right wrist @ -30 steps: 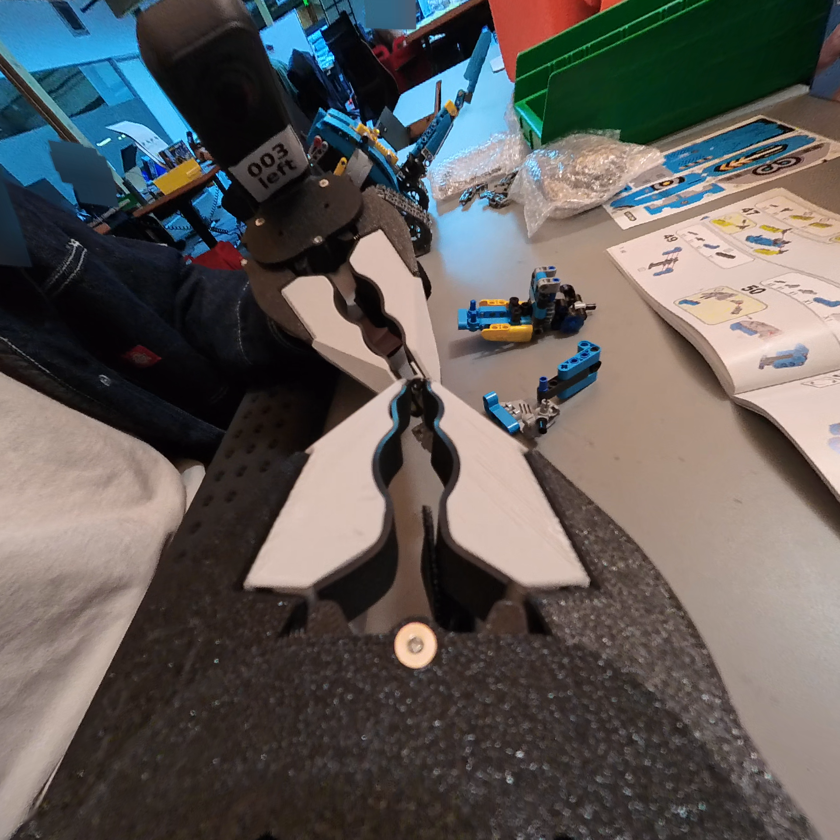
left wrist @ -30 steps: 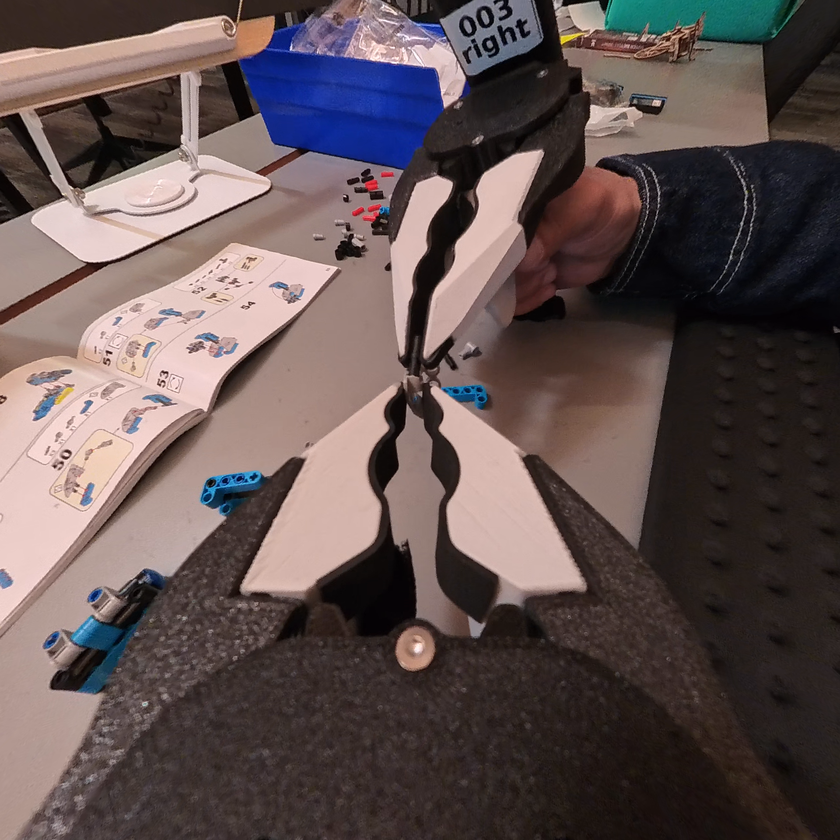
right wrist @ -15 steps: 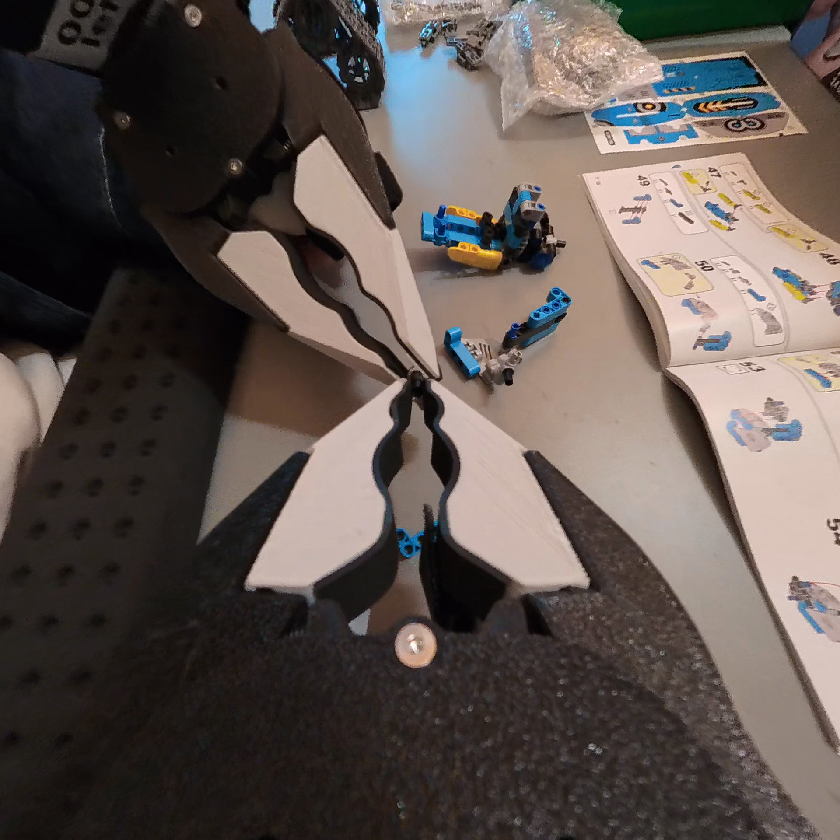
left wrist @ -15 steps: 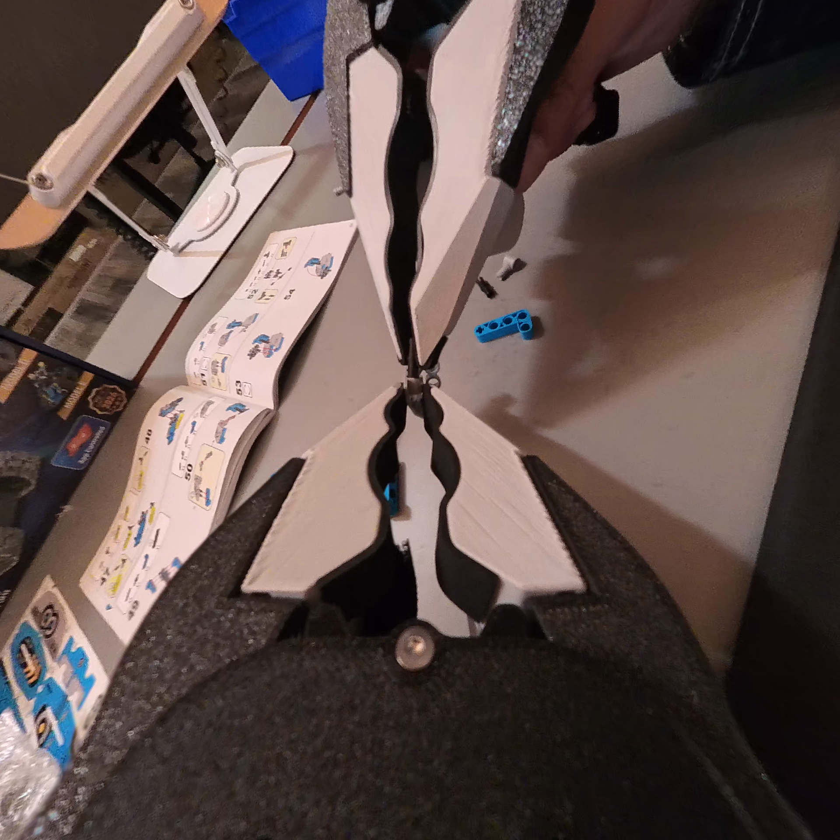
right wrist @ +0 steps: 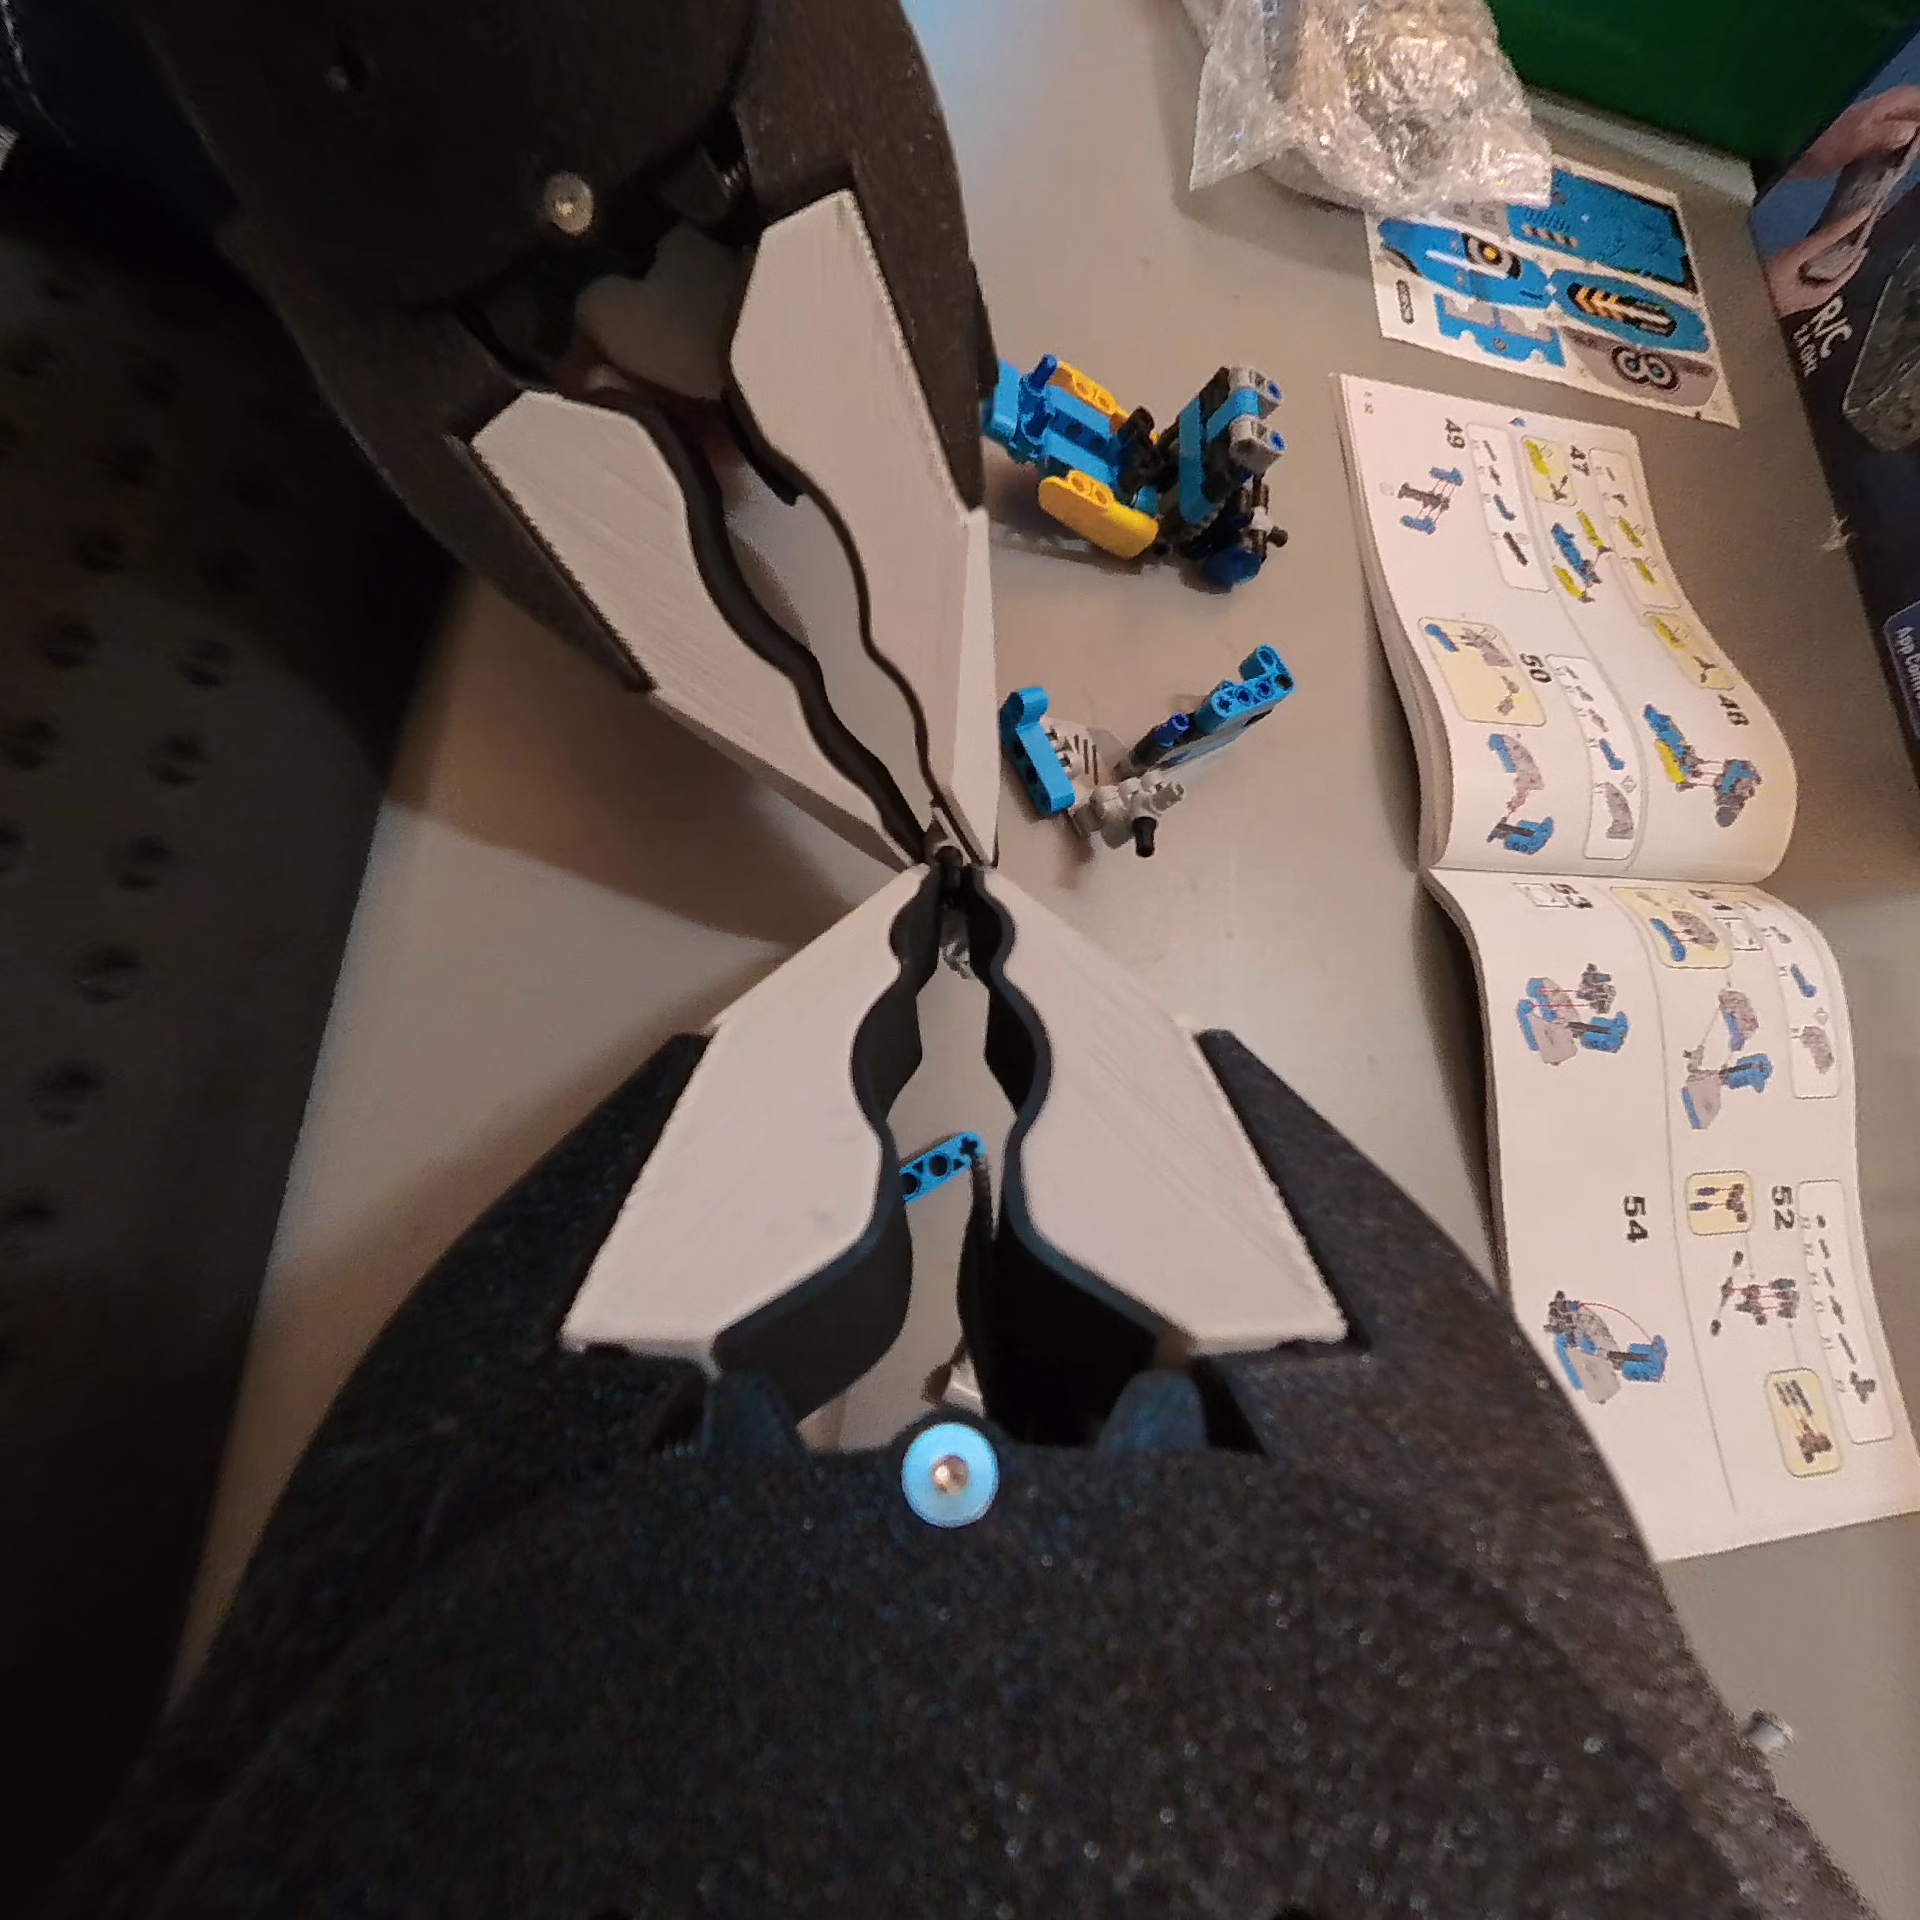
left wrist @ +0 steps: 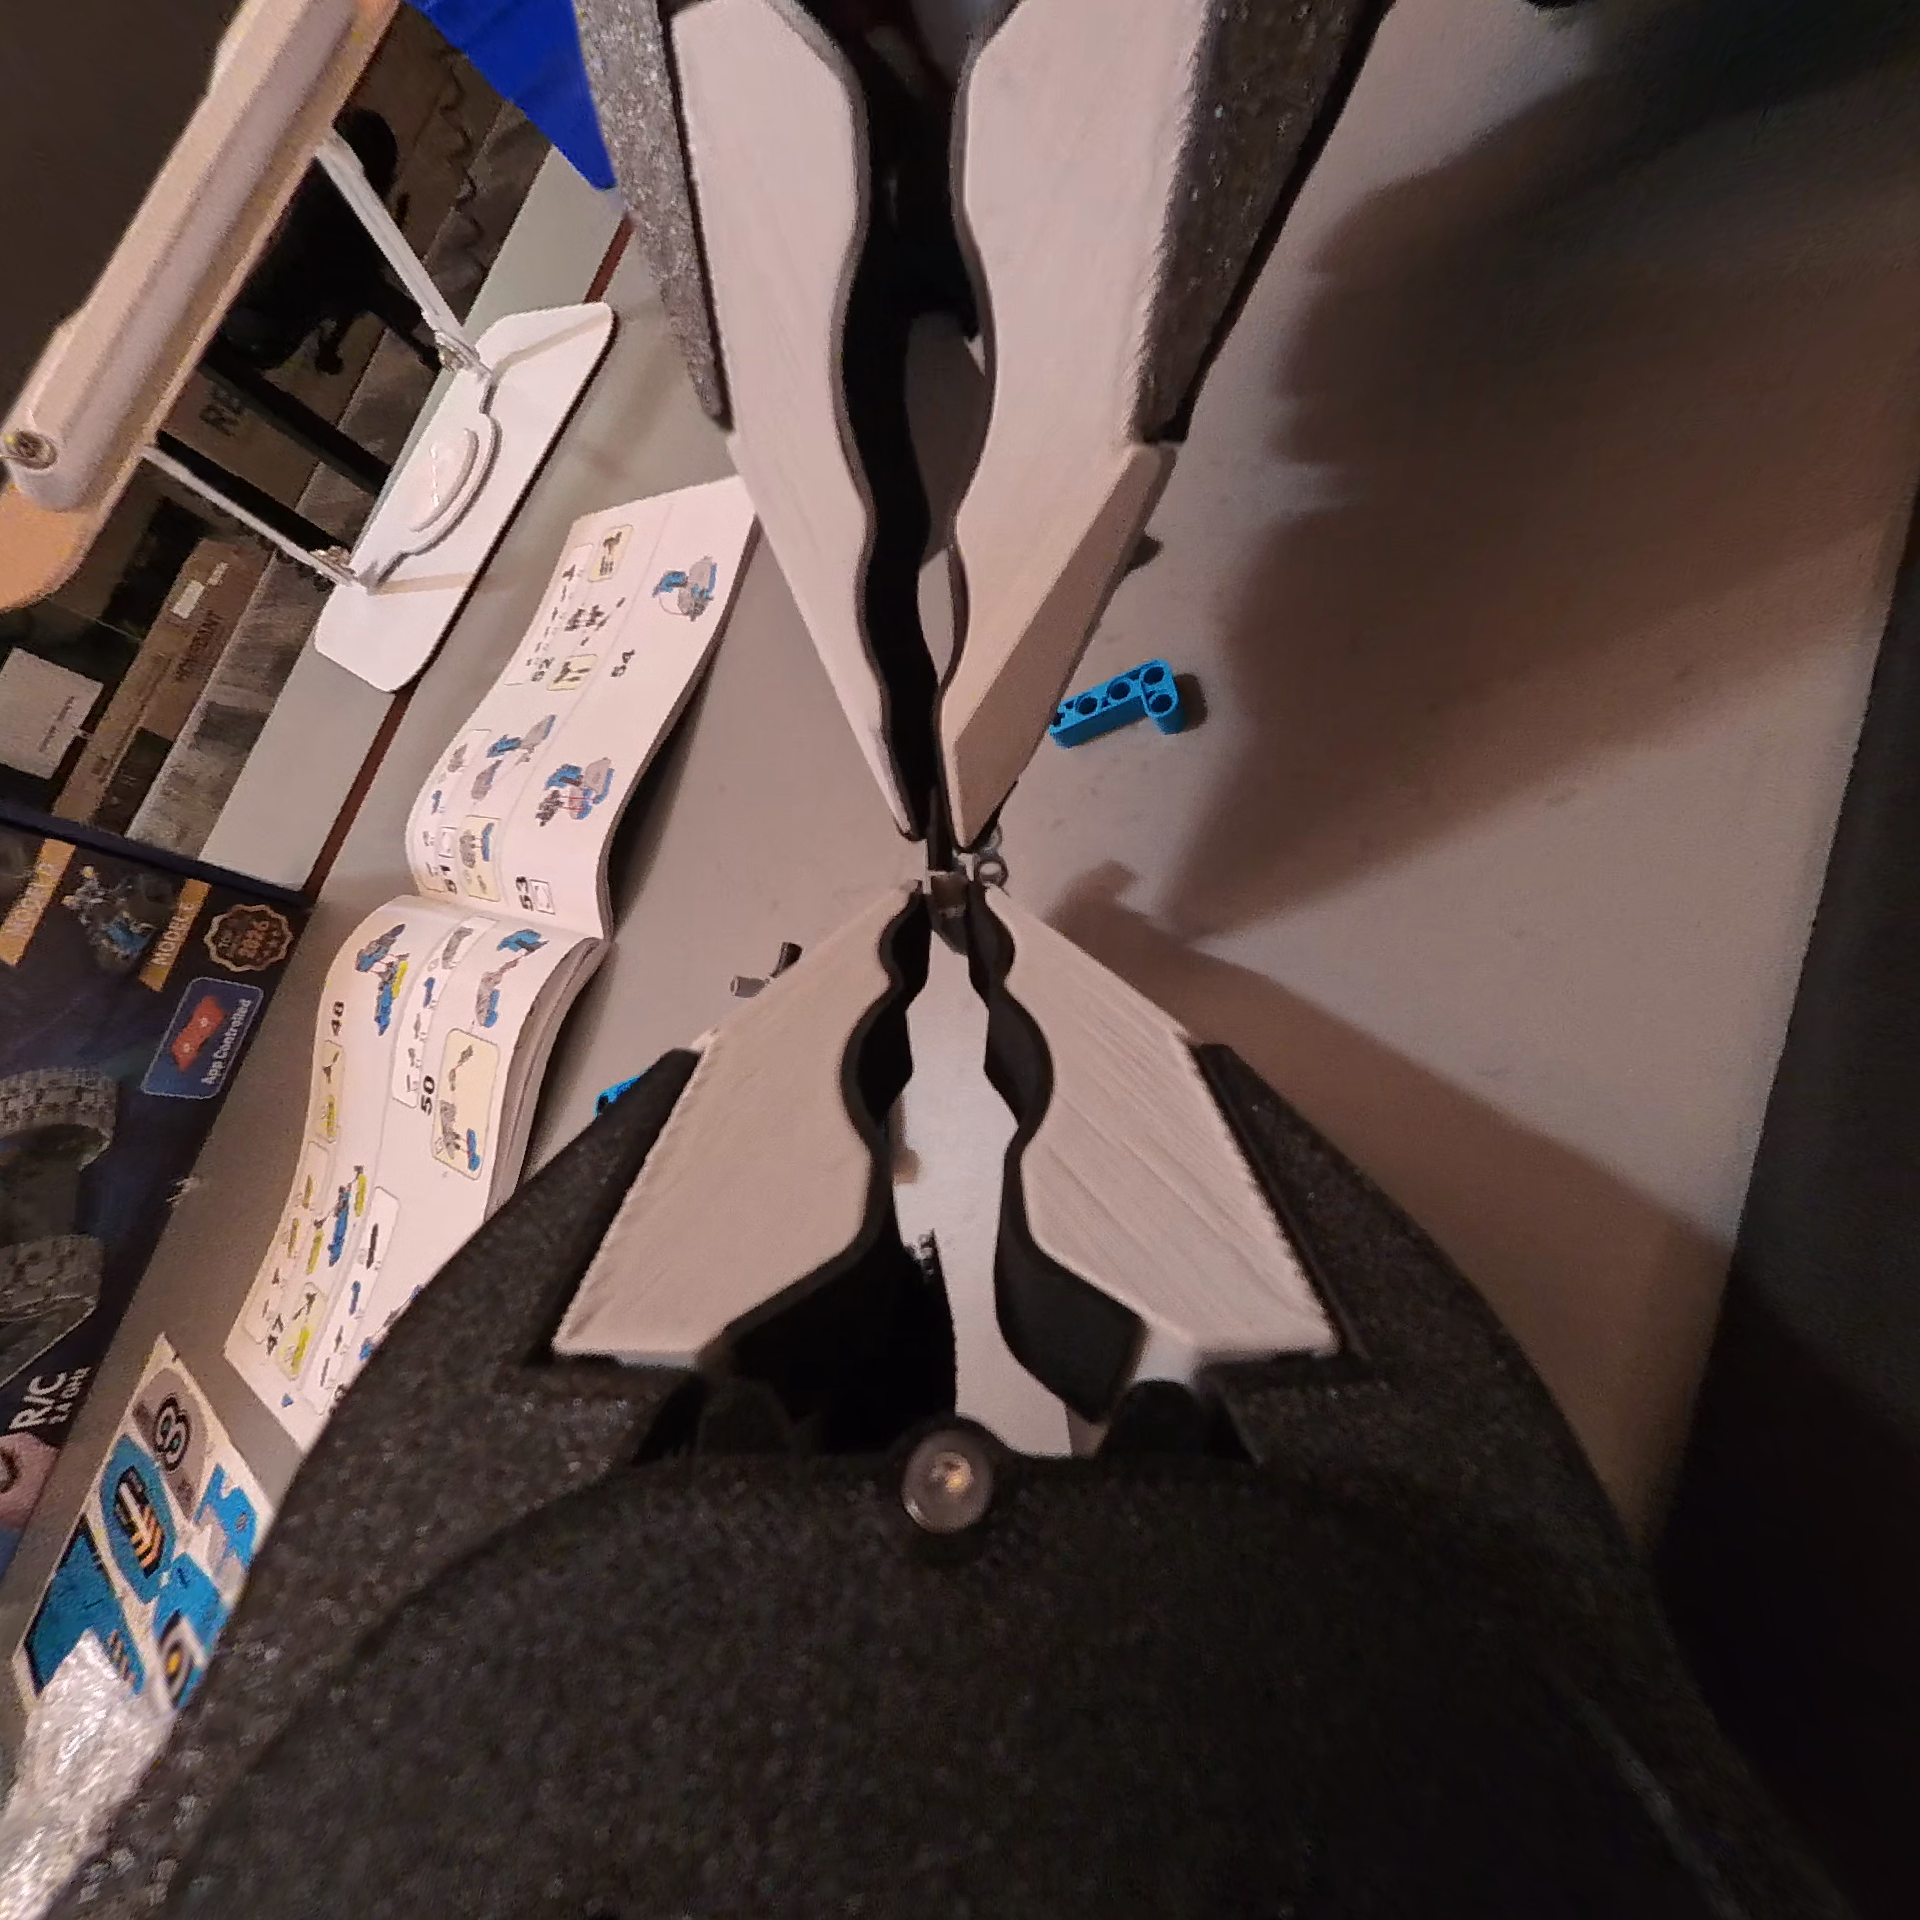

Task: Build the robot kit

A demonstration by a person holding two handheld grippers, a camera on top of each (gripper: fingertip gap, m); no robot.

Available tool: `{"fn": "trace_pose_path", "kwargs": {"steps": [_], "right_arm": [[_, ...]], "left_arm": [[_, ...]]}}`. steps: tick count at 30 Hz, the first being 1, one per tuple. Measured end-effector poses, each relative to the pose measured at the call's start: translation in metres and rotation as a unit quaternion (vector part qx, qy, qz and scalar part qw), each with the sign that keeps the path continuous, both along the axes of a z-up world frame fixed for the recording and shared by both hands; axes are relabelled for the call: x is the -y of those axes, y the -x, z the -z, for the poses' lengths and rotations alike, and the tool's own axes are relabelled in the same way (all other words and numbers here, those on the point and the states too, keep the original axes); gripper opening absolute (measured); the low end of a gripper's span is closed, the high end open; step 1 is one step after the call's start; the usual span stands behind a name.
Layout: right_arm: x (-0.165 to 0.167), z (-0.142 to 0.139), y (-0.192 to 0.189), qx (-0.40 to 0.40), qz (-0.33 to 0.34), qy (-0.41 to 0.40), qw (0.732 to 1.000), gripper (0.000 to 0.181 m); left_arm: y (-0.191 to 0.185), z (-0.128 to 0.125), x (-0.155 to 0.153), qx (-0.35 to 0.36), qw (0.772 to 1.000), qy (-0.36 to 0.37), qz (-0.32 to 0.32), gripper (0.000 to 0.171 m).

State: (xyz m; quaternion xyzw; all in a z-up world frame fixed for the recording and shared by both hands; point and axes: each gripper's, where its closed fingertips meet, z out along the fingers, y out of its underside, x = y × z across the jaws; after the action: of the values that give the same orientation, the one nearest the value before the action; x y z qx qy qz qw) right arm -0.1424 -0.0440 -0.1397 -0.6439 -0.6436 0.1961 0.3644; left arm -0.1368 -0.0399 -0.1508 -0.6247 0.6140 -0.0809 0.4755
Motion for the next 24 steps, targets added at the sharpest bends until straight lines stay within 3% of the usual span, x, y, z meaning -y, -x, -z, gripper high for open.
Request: {"fn": "trace_pose_path", "kwargs": {"steps": [9, 12, 16, 19, 24], "right_arm": [[0.006, 0.002, -0.002, -0.003, -0.011, 0.033, 0.999, 0.003], [0.008, 0.010, -0.003, 0.033, -0.014, 0.019, 0.999, 0.003], [0.008, 0.005, -0.002, 0.029, -0.020, 0.001, 0.999, 0.003], [0.009, 0.013, -0.003, 0.051, -0.020, 0.000, 0.998, 0.003], [0.007, 0.011, -0.001, 0.082, -0.001, -0.031, 0.996, 0.003]], "left_arm": [[-0.003, 0.003, 0.004, -0.024, 0.999, -0.035, 0.015, 0.004], [-0.003, 0.012, 0.005, -0.050, 0.998, -0.042, 0.018, 0.004], [-0.004, 0.007, 0.007, -0.020, 1.000, -0.009, 0.020, 0.004], [-0.004, 0.014, 0.008, -0.038, 0.999, -0.009, 0.021, 0.005], [-0.002, 0.011, 0.004, -0.056, 0.997, -0.052, 0.013, 0.004]]}}
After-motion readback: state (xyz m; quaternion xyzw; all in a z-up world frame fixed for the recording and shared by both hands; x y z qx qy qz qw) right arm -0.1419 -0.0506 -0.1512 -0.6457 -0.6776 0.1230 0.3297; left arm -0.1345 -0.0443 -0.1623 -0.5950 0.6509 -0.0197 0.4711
